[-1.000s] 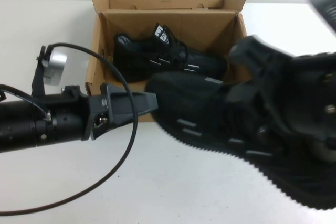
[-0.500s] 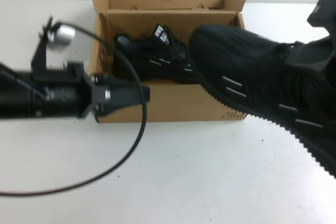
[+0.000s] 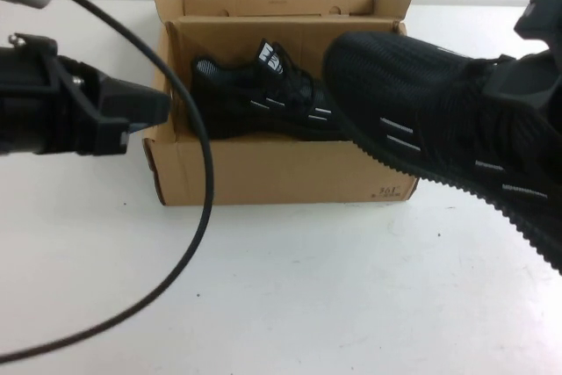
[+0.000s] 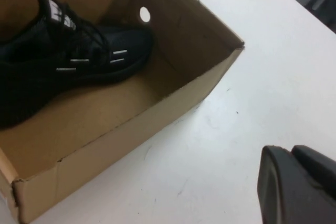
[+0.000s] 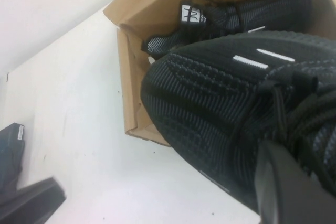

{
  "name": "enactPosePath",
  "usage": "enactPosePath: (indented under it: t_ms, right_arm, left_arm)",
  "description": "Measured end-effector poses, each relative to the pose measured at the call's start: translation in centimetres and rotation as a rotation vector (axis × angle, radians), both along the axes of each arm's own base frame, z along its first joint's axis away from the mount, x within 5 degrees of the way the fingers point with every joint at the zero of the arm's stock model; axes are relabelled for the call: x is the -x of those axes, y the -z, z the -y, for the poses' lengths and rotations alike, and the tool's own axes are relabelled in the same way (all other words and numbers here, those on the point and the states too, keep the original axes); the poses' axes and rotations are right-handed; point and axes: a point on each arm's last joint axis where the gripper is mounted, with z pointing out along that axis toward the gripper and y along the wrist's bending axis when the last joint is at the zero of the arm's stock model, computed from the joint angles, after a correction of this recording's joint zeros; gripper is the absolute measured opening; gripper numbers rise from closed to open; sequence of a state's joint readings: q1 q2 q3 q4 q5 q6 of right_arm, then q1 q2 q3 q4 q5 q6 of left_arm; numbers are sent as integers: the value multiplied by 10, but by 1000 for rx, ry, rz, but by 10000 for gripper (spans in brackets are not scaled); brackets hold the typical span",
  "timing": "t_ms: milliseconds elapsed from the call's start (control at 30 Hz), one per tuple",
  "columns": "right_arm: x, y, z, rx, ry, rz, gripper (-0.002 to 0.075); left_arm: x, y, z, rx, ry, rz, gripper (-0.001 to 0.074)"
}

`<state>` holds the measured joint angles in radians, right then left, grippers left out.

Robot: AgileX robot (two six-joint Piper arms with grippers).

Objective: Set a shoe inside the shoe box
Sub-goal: Place the shoe in the shoe box

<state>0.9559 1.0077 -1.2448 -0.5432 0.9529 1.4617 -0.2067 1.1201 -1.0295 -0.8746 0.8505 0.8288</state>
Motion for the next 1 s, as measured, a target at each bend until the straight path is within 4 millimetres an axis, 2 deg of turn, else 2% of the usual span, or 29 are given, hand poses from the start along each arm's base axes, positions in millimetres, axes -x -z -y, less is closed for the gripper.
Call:
enactPosePath:
  t_ms: [233, 533, 800, 1000]
  right_arm:
    - [-6, -2, -5, 18, -6, 63, 3]
    - [-40, 15, -51, 117, -123, 175, 3]
    - [-96, 9, -57, 117, -186, 191, 2]
    - [-143, 26, -69, 185, -365, 151, 3]
  left_arm:
    - [18, -10, -5, -51, 22, 60, -1]
    - [49, -25, -24, -173, -70, 166, -1]
    - [89, -43, -46, -215, -217, 267, -1]
    - [114, -52, -55, -201, -274, 333, -1]
